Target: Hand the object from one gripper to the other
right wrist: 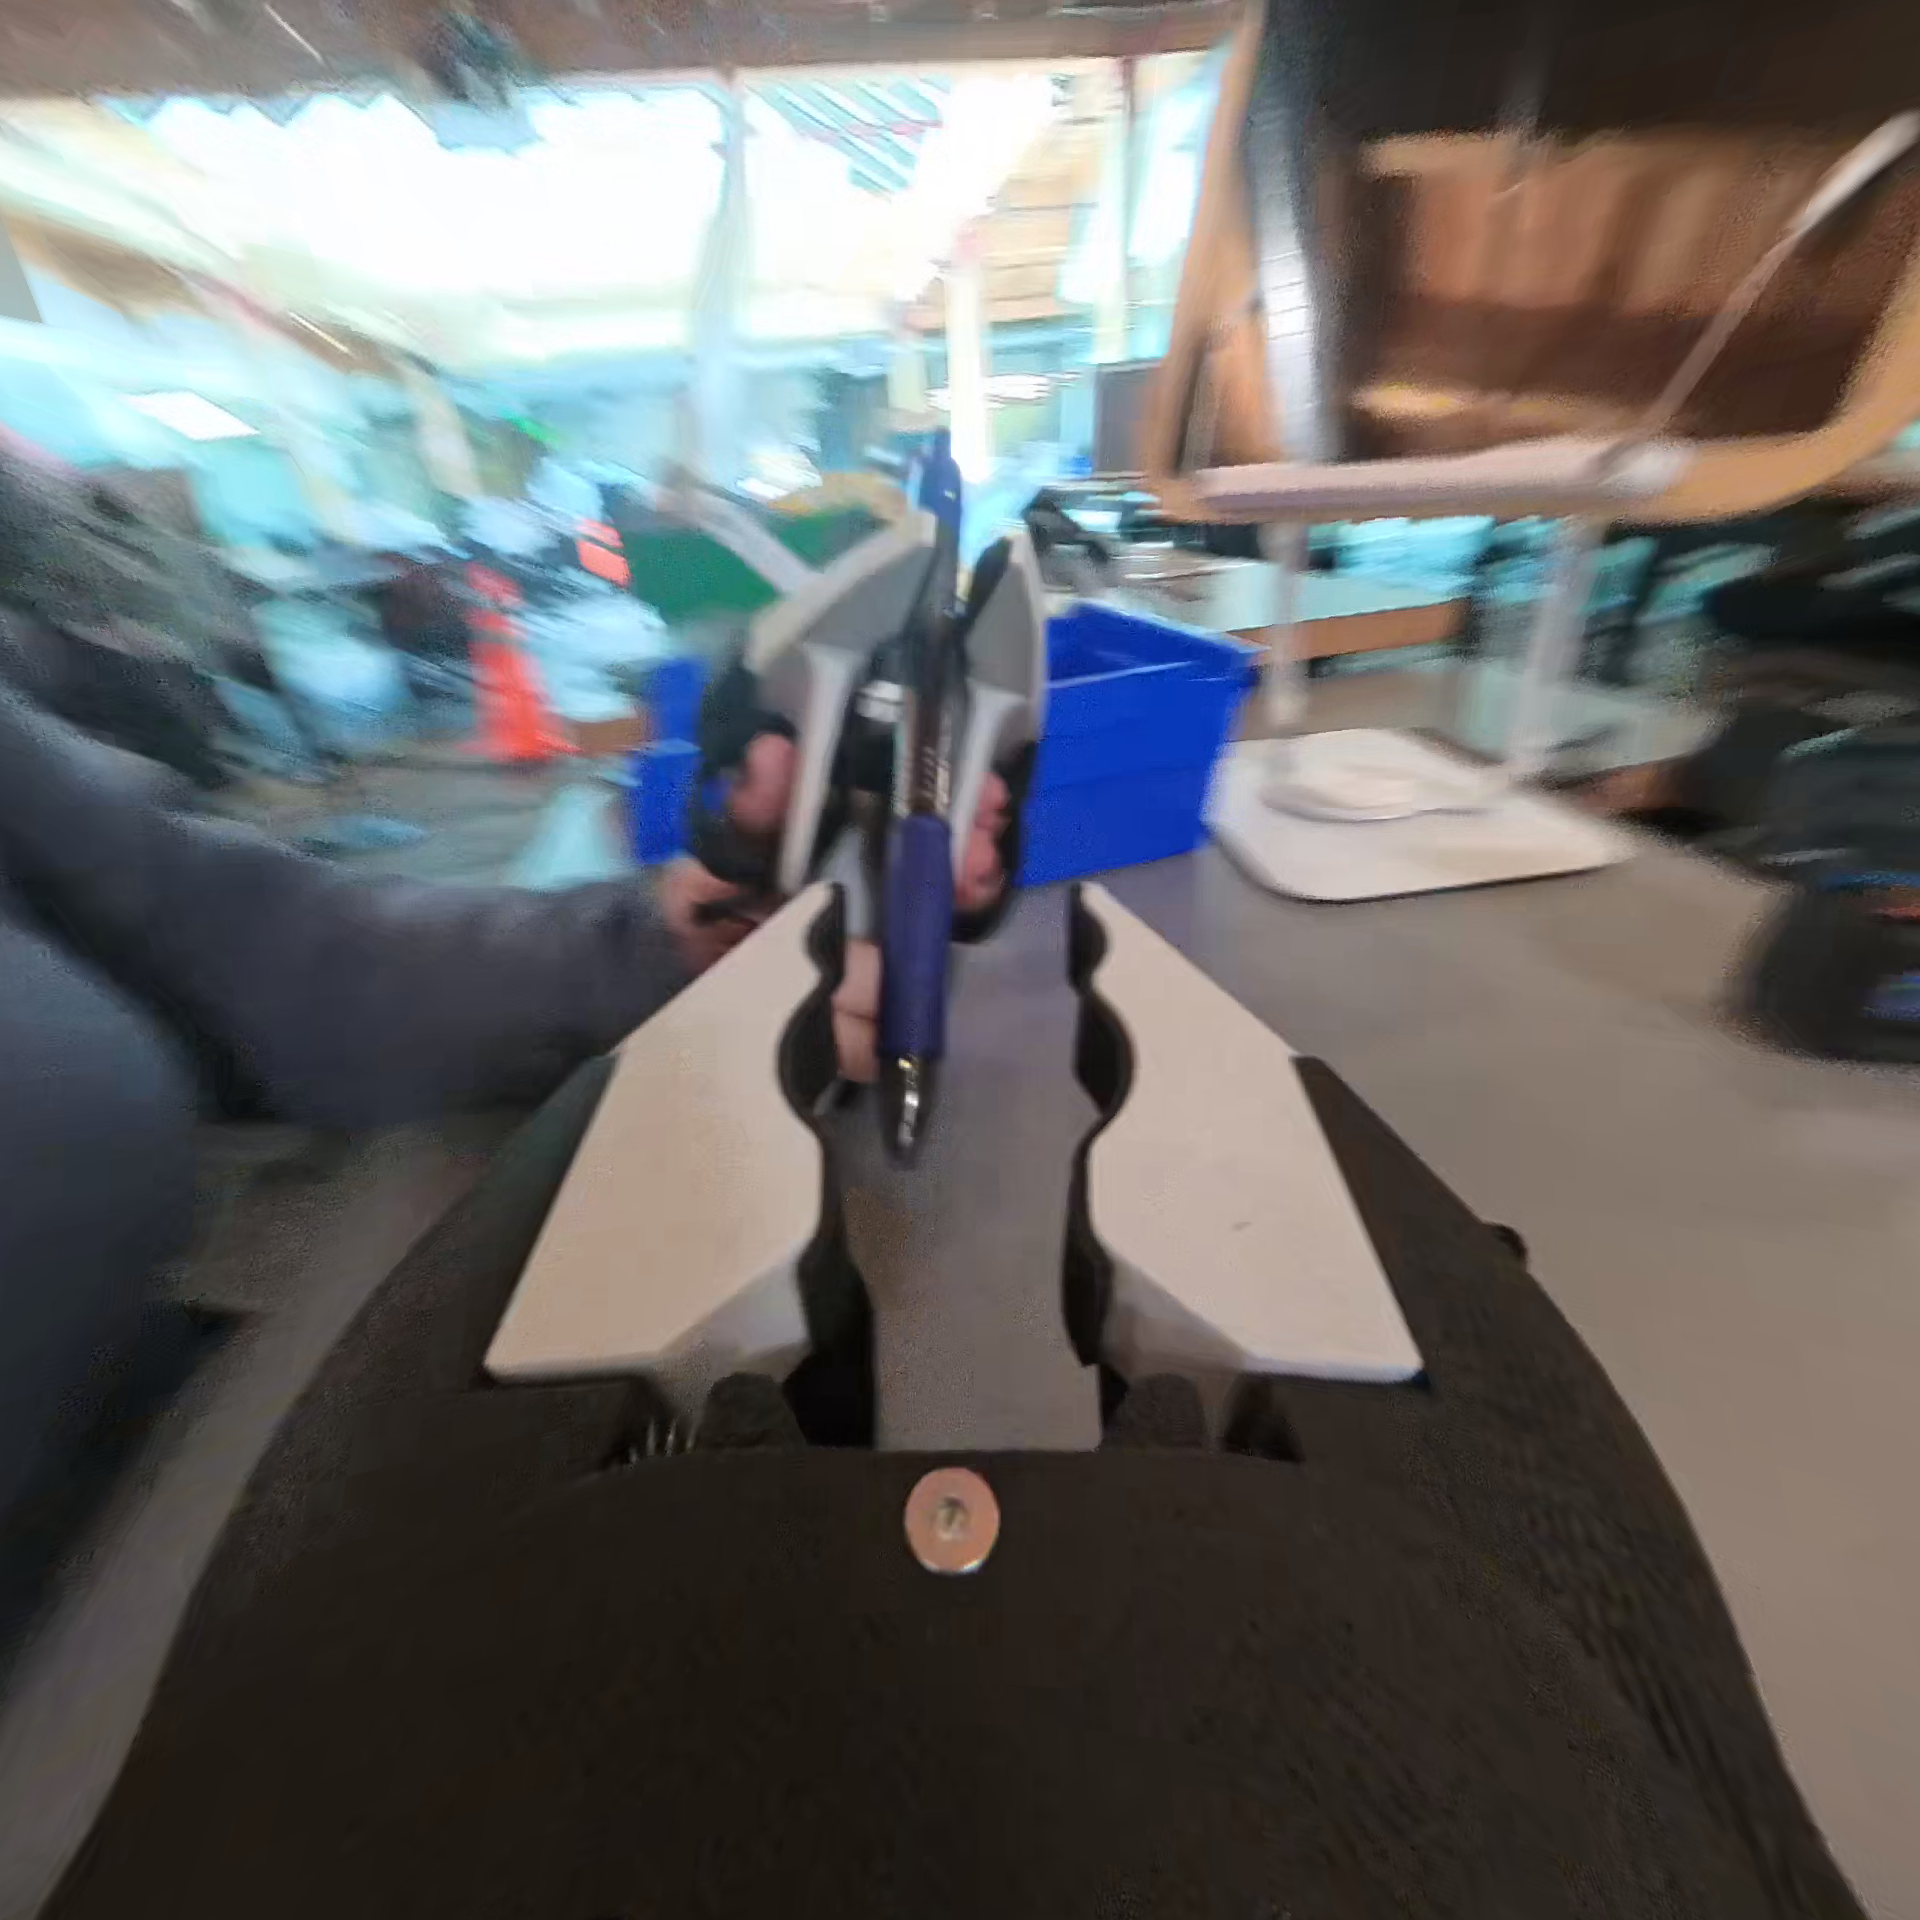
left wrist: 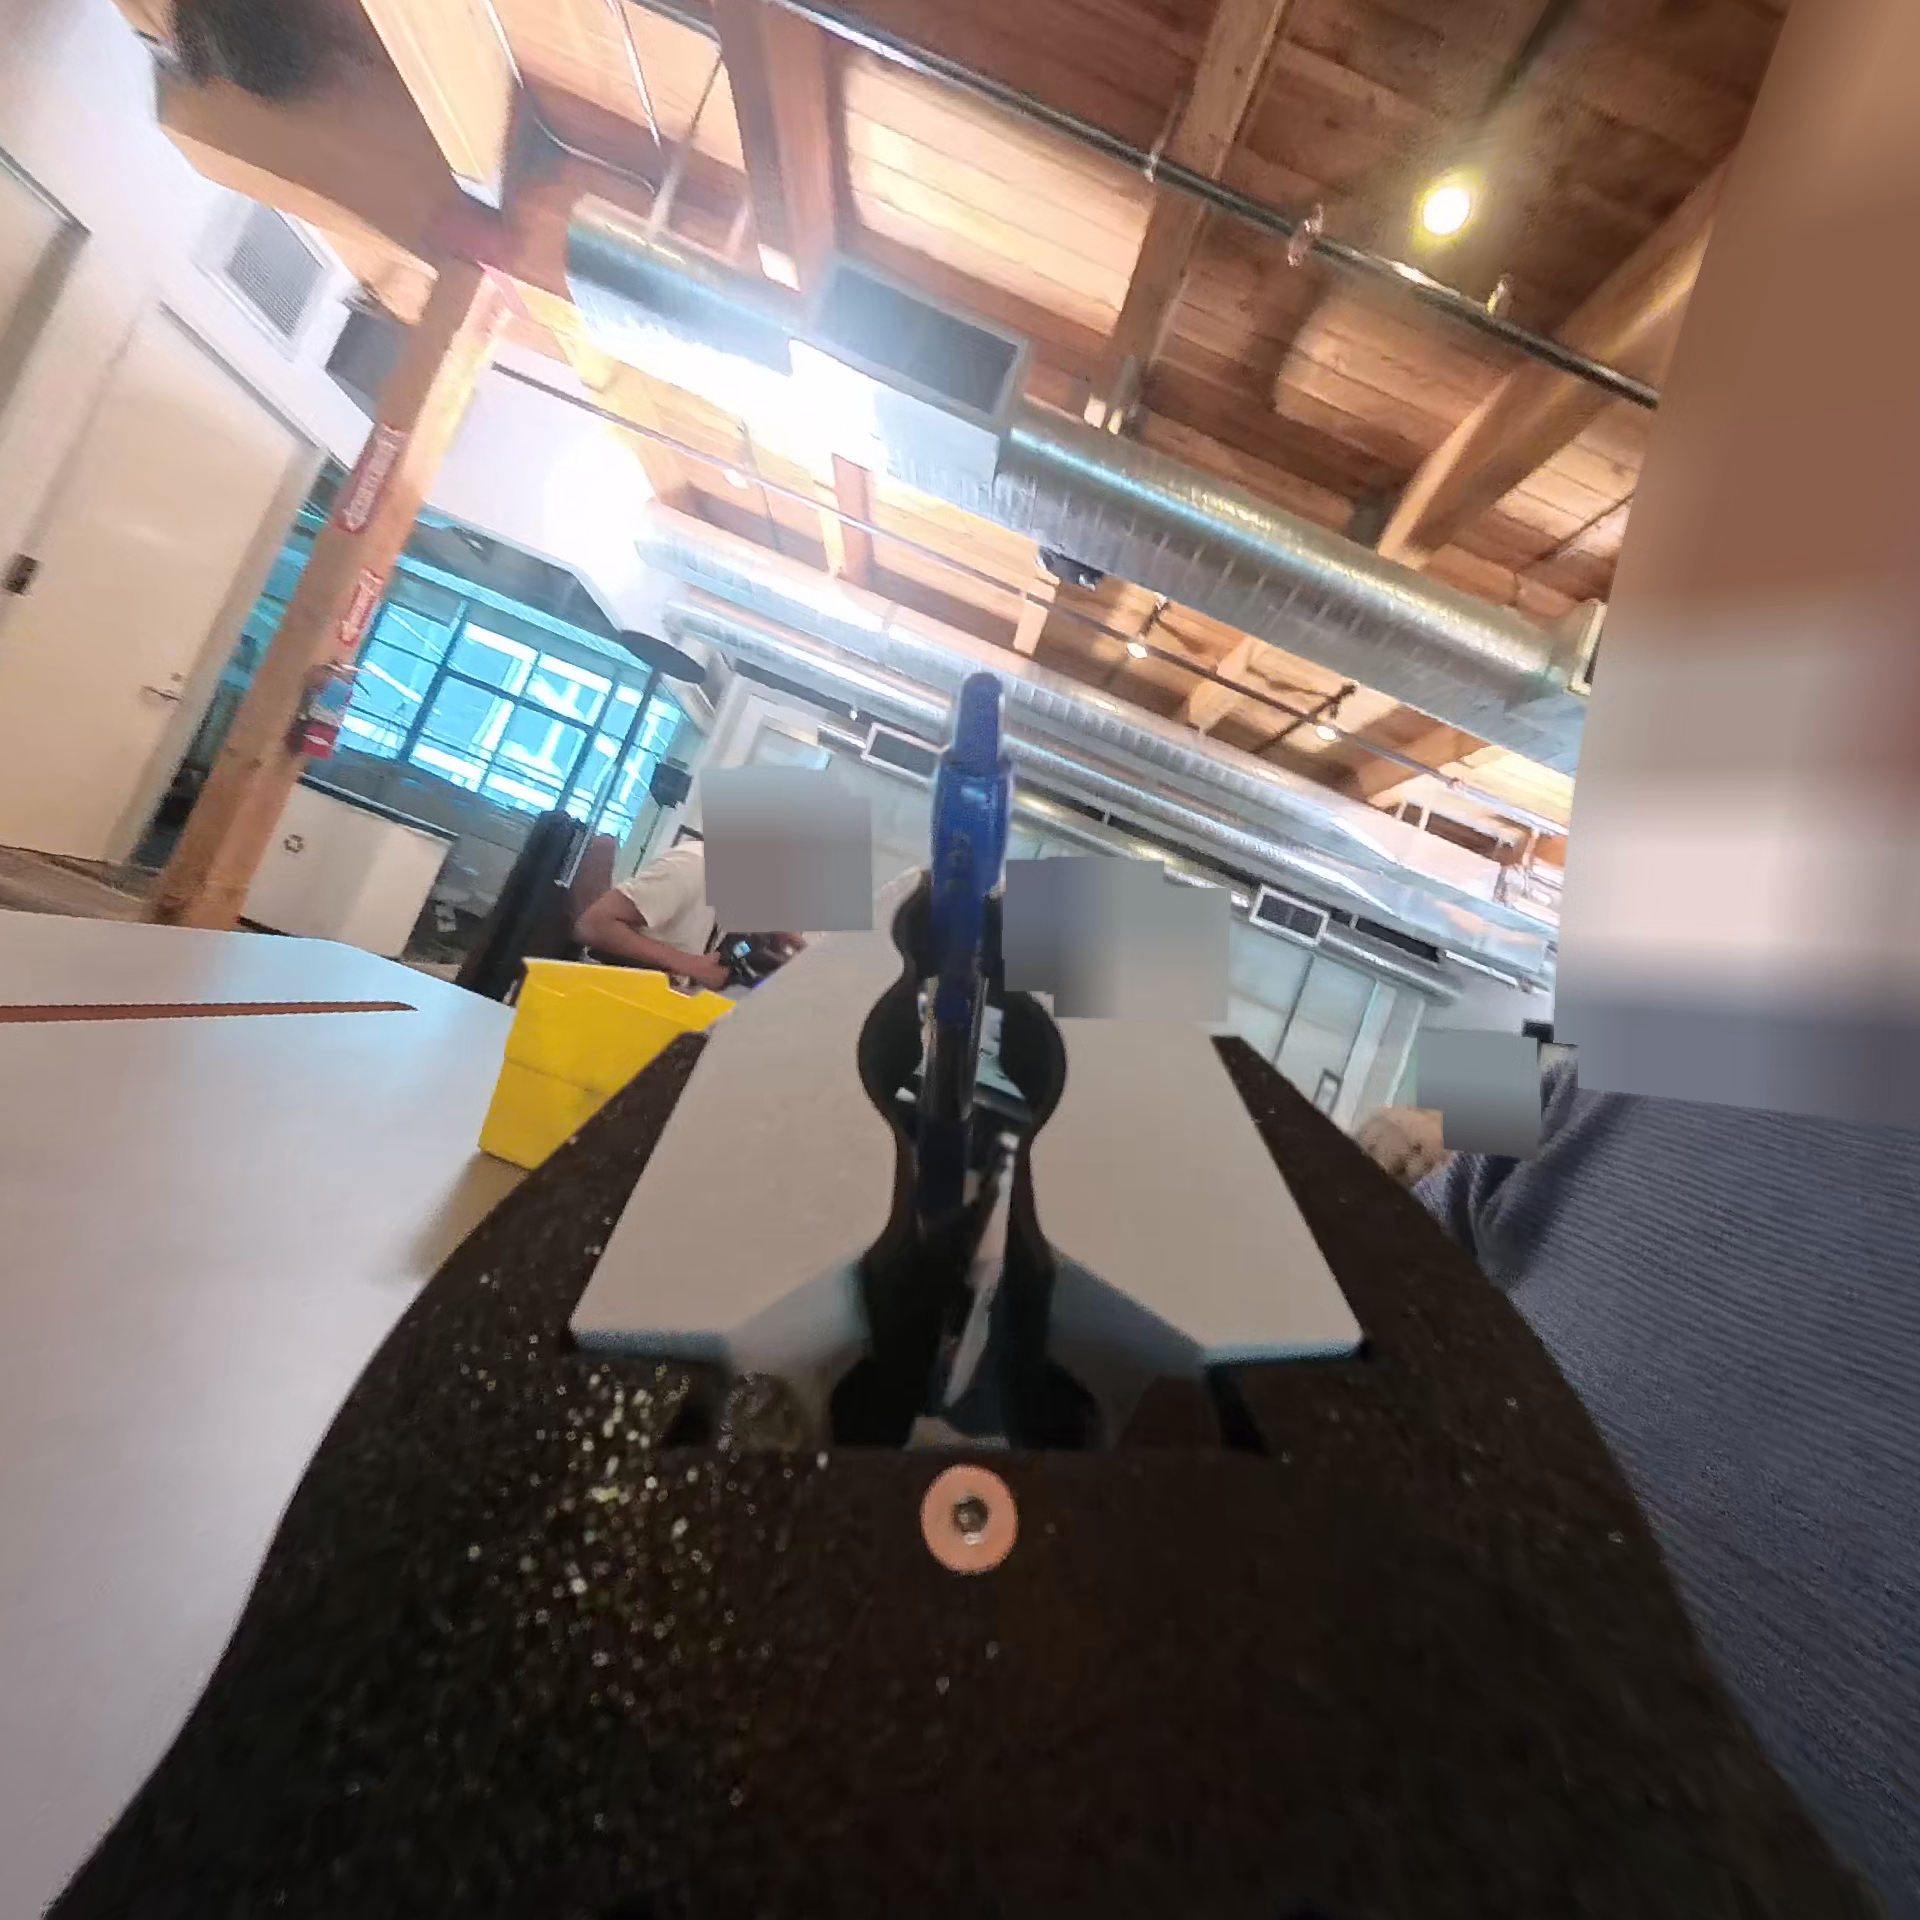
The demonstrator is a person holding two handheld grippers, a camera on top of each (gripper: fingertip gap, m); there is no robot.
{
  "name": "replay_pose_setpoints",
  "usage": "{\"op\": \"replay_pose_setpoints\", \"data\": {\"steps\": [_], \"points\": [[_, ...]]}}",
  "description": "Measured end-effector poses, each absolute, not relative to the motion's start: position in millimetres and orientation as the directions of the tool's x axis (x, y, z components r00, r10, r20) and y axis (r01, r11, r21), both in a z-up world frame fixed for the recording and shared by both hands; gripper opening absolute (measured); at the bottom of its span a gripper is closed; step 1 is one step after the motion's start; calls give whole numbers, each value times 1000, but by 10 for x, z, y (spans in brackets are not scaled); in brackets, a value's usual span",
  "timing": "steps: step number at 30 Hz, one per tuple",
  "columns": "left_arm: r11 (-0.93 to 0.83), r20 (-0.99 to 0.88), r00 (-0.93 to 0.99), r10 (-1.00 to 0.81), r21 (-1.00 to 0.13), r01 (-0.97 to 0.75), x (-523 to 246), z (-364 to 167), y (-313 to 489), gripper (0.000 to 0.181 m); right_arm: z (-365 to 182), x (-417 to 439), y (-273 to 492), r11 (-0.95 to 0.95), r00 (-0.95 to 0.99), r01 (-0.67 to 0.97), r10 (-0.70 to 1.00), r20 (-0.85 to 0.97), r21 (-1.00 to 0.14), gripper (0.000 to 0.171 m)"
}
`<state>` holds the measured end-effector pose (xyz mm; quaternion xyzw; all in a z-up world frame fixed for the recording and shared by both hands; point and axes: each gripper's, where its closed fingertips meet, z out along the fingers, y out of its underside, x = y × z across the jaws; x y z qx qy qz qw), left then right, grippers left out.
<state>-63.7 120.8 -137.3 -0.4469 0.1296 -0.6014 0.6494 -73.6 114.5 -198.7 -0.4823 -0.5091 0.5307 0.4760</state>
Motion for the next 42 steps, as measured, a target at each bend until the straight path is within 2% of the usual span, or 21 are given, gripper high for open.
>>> {"op": "replay_pose_setpoints", "data": {"steps": [1, 3, 5, 7, 8, 12, 14, 16, 17, 18, 19, 21, 27, 28, 30, 32, 33, 35, 37, 39, 42], "points": [[-117, 380, 250, -890, -722, 681, -674, -1363, 1227, 6, -2010, -742, 1241, 115, 33, 5, 993, 115, -993, 53], [-110, 396, 265, -879, -709, 697, -712, -1367, 1258, 6, -1984, -724, 1332, 397, 207, 59, 893, 401, -916, 54], [-110, 406, 270, -873, -704, 702, -713, -1381, 1276, 6, -1938, -716, 1316, 590, 299, 122, 745, 596, -798, 37], [-122, 412, 255, -875, -697, 707, -702, -1382, 1274, 6, -1903, -707, 1316, 692, 359, 186, 613, 703, -698, 10], [-130, 415, 242, -877, -689, 713, -706, -1375, 1266, 5, -1894, -709, 1308, 714, 367, 200, 581, 727, -671, 9], [-145, 427, 227, -875, -679, 720, -728, -1378, 1272, 6, -1911, -728, 1291, 568, 294, 121, 763, 576, -814, 9], [-137, 409, 211, -888, -673, 727, -726, -1360, 1239, 6, -1954, -758, 1217, 395, 176, 55, 900, 398, -917, 9], [-134, 395, 190, -899, -662, 738, -727, -1332, 1206, 18, -1975, -772, 1118, 178, 27, 6, 984, 178, -984, 8], [-136, 388, 181, -904, -661, 738, -724, -1324, 1194, 19, -1972, -767, 1079, 68, -42, -9, 997, 68, -998, 8], [-131, 377, 180, -909, -666, 734, -718, -1323, 1181, 4, -1972, -760, 1036, -39, -116, -10, 993, -37, -999, 8], [-118, 371, 202, -906, -681, 723, -708, -1337, 1190, 3, -1968, -746, 1003, -129, -178, -7, 976, -125, -992, 8], [-79, 360, 283, -889, -729, 680, -697, -1387, 1245, 1, -1969, -730, 1012, -206, -214, -10, 956, -200, -978, 8], [85, 183, 481, -857, -871, 484, -589, -1419, 1218, 1, -2126, -766, 1131, 44, -52, 99, 998, 39, -994, 31], [123, 126, 514, -848, -897, 424, -540, -1439, 1205, 1, -2153, -759, 1137, 90, -46, 126, 995, 84, -988, 30], [184, 33, 549, -835, -924, 335, -457, -1463, 1164, 1, -2196, -732, 1150, 191, -42, 167, 982, 187, -967, 8], [200, 3, 575, -818, -936, 289, -417, -1487, 1165, 2, -2218, -701, 1205, 299, -19, 210, 953, 302, -931, 8], [213, -9, 601, -799, -939, 270, -425, -1491, 1182, 5, -2203, -680, 1270, 367, 18, 229, 924, 381, -902, 8], [245, -47, 647, -761, -944, 221, -458, -1486, 1211, 51, -2166, -598, 1459, 537, 104, 301, 803, 587, -788, 7], [238, -65, 668, -741, -956, 171, -487, -1503, 1244, 76, -2092, -491, 1663, 693, 175, 402, 584, 793, -599, 8], [186, -47, 654, -755, -972, 145, -488, -1555, 1262, 84, -1984, -390, 1796, 795, 194, 497, 287, 938, -346, 8], [4, 79, 614, -785, -991, 132, -463, -1729, 1342, 83, -1892, -328, 1778, 833, 128, 554, -105, 986, 17, 7]]}}
